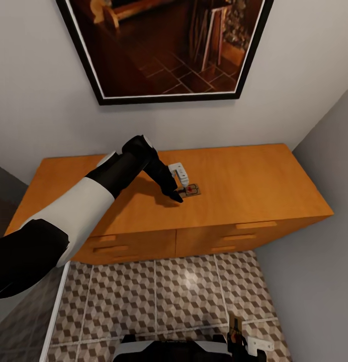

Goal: Take the four mousetraps from the cabinet in the bathroom and place them on the bathroom floor. Make sure all four end up on the same floor surface, and ensure that at least two of them are either under or directly next to the same bathroom sink.

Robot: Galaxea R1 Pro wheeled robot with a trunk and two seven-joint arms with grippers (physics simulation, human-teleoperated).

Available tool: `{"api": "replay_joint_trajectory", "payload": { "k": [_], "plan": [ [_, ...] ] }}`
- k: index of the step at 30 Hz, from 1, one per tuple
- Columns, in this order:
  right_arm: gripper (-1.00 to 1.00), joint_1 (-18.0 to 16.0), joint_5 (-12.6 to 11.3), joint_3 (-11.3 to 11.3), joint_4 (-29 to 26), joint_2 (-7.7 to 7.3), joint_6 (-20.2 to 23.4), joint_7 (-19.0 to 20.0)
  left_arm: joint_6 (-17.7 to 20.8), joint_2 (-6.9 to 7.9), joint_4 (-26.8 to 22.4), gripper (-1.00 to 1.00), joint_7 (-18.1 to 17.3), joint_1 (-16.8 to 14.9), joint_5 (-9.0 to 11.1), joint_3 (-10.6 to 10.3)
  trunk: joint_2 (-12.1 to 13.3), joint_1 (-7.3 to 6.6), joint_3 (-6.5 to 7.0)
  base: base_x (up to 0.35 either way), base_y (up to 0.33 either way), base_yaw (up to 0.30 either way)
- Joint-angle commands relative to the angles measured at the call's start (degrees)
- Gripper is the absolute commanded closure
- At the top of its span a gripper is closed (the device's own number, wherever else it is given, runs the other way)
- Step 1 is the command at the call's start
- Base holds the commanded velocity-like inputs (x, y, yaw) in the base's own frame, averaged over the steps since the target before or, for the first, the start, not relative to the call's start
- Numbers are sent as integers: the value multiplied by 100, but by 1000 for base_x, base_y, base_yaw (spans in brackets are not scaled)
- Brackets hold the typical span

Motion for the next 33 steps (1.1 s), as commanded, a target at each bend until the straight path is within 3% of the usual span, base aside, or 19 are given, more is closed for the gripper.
{"api": "replay_joint_trajectory", "payload": {
  "k": [1, 22, 33],
  "plan": [
    [100, -3, -17, 50, 3, 2, -13, -43, 55, -2, -5, -100, -40, -4, -41, 1, -9, 3, -15, 0, 0, 0],
    [100, -3, -17, 50, 3, 2, -13, -43, 79, -2, -199, -100, -32, -4, -96, -1, -9, 3, -58, 0, 0, 0],
    [100, -3, -17, 50, 3, 2, -13, -43, 89, -2, -303, -100, -40, -4, -415, -3, -9, 3, -58, 0, 0, 0]
  ]
}}
